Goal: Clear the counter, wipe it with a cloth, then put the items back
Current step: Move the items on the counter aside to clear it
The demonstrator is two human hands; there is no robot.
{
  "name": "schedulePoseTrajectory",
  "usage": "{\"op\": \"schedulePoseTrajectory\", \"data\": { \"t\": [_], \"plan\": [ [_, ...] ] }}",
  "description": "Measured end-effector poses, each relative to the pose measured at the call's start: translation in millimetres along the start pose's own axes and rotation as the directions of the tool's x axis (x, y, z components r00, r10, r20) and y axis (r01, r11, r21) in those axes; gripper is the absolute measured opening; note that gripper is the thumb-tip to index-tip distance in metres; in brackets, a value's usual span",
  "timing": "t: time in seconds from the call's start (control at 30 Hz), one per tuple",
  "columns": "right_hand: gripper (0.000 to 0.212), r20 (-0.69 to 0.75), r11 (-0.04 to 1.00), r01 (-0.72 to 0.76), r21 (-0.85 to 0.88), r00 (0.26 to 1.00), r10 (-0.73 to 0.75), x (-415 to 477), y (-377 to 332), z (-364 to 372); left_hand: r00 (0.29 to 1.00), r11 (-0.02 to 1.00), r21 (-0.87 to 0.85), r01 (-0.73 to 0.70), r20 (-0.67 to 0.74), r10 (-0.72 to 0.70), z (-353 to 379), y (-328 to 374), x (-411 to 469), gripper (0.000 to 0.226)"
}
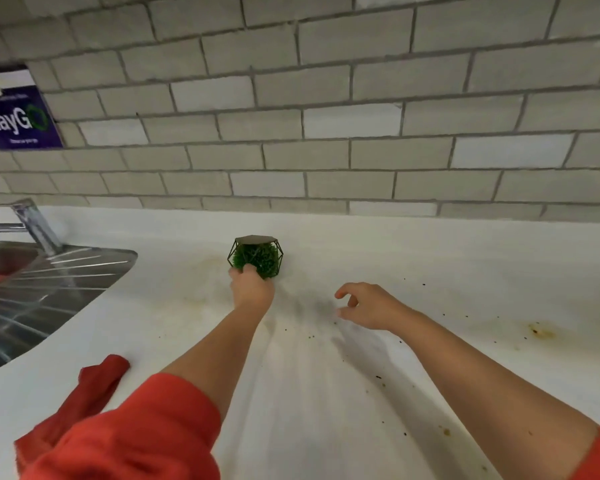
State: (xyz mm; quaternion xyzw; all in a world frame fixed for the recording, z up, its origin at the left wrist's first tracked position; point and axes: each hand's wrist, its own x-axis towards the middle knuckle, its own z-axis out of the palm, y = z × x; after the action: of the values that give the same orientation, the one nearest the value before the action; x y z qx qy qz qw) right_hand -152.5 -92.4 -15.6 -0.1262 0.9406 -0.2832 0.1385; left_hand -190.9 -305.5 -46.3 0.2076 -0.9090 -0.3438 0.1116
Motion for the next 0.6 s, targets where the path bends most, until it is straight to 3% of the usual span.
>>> {"op": "schedulePoseTrajectory", "data": {
  "t": [0.3,0.6],
  "plan": [
    [0.035,-0.043,0.997,-0.078,-0.005,0.996,0.078,15,-7,12,0.995,0.994,-0.06,0.094,-0.008,-0.095,1,-8,56,0.044],
    [0.034,-0.041,0.991,-0.13,-0.011,0.991,0.129,11,-1,14,0.998,0.993,-0.106,0.042,0.041,-0.038,5,-21,78,0.041]
  ]
}}
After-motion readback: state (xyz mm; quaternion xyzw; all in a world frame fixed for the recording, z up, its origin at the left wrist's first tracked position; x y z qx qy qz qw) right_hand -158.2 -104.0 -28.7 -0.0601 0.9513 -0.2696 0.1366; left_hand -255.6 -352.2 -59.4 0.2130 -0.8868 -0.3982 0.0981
